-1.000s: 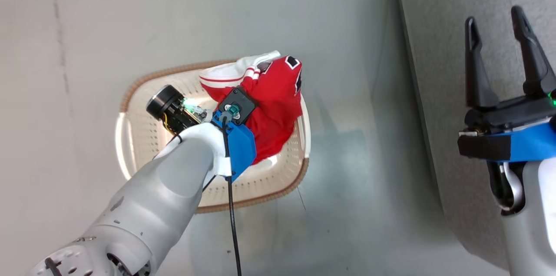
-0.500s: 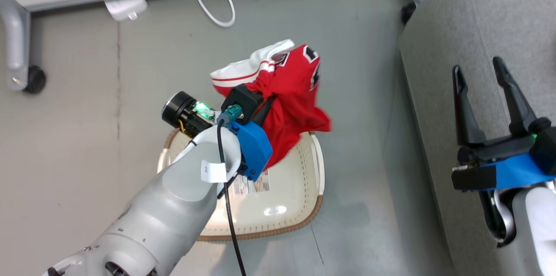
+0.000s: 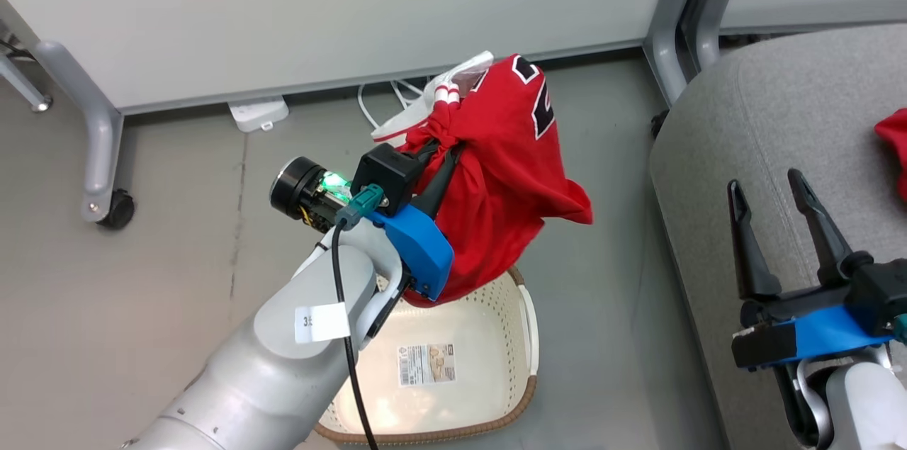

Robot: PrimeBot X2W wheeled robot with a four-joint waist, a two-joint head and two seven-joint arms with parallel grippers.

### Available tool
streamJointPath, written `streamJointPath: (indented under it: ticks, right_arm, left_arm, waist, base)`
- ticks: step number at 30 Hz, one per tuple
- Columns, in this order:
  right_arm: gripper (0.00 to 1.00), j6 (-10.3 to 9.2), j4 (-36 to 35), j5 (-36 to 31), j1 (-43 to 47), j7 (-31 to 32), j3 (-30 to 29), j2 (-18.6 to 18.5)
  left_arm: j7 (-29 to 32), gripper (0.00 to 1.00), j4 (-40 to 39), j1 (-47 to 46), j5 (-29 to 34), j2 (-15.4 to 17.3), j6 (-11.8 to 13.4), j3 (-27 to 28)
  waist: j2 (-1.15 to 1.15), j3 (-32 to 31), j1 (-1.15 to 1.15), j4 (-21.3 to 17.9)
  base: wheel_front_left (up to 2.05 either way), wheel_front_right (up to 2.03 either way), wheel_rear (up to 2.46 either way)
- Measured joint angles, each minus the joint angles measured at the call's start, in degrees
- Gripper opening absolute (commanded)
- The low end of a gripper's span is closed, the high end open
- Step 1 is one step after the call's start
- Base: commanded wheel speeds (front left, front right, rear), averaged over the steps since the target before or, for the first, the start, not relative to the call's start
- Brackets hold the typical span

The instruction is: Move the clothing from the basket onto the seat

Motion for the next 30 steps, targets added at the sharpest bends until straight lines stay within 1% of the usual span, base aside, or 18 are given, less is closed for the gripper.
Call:
streamJointPath:
  ticks: [9, 15, 25, 30]
  right_arm:
    - [1.00, 0.00, 0.6, -0.4, 3.1, 0.0, 0.1, 1.1]
    - [1.00, 0.00, 1.0, -0.4, 4.7, 0.0, 0.2, 1.8]
    - [1.00, 0.00, 1.3, -0.4, 6.4, 0.0, 0.5, 2.3]
    - [1.00, 0.00, 1.2, -0.4, 6.3, 0.0, 2.3, 1.9]
  left_arm:
    - [0.0, 0.00, -4.5, 3.2, 2.1, -0.2, 0.1, 2.7]
    - [0.0, 0.00, -6.0, 4.8, 2.6, -0.5, 0.0, 2.9]
    - [0.0, 0.00, -6.8, 6.0, 2.7, -0.3, -0.1, 2.9]
    - [0.0, 0.00, -6.9, 6.3, 2.7, -0.3, -0.1, 2.8]
  waist:
    - [0.00, -4.5, 0.00, 1.2]
    - [0.00, -6.8, 0.00, 2.0]
    - [0.00, -8.5, 0.00, 2.5]
    - [0.00, -8.5, 0.00, 2.6]
  base:
    - [0.00, 0.00, 0.00]
    - [0.00, 0.00, 0.00]
    - [0.00, 0.00, 0.00]
    - [0.00, 0.00, 0.00]
